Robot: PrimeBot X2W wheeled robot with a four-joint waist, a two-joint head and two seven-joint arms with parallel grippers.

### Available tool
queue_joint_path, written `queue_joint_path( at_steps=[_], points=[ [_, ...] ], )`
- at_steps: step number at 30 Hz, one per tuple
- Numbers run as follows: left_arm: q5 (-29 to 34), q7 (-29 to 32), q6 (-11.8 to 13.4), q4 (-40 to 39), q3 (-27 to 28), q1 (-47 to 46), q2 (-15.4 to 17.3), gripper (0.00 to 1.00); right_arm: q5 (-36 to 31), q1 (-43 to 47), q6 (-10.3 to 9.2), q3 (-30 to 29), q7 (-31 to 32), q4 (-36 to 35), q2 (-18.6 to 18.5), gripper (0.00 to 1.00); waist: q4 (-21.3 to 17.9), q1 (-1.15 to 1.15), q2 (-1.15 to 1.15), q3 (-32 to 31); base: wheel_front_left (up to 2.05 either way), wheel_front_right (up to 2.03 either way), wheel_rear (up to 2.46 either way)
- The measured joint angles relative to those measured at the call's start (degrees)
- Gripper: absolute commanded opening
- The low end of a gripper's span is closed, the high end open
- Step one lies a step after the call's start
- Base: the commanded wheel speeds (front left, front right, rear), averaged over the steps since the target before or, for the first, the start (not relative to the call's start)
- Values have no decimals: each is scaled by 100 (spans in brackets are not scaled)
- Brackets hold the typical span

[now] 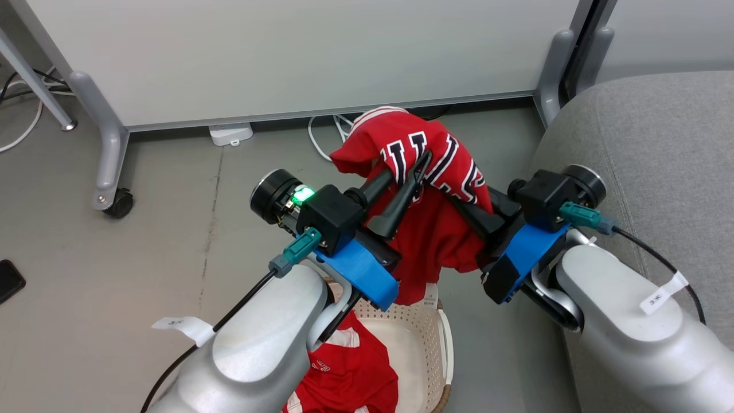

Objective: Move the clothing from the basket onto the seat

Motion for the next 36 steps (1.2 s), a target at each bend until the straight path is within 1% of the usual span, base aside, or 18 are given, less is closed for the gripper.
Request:
queue_joint_path(
  at_steps=[6,11,17,23,36],
  points=[
    [-51,0,22,31,22,123,0,100,-199,205,-1,-878,0,52,115,0,29,0,0,11,0,0,0],
    [8,0,90,-63,107,226,51,100,-491,499,-1,-1592,1,-46,168,0,19,-1,0,94,0,0,0],
    [113,0,166,-231,257,355,148,100,-760,890,-1,-2373,0,-304,229,0,-164,0,0,204,0,0,0],
    [203,-1,156,-290,299,417,207,100,-956,1291,-1,-2978,0,-668,346,0,-579,0,0,295,0,0,0],
    [360,-1,64,-167,54,415,221,100,-1261,2109,-1,-4011,1,-1391,726,0,-1764,0,0,520,0,0,0]
  ],
)
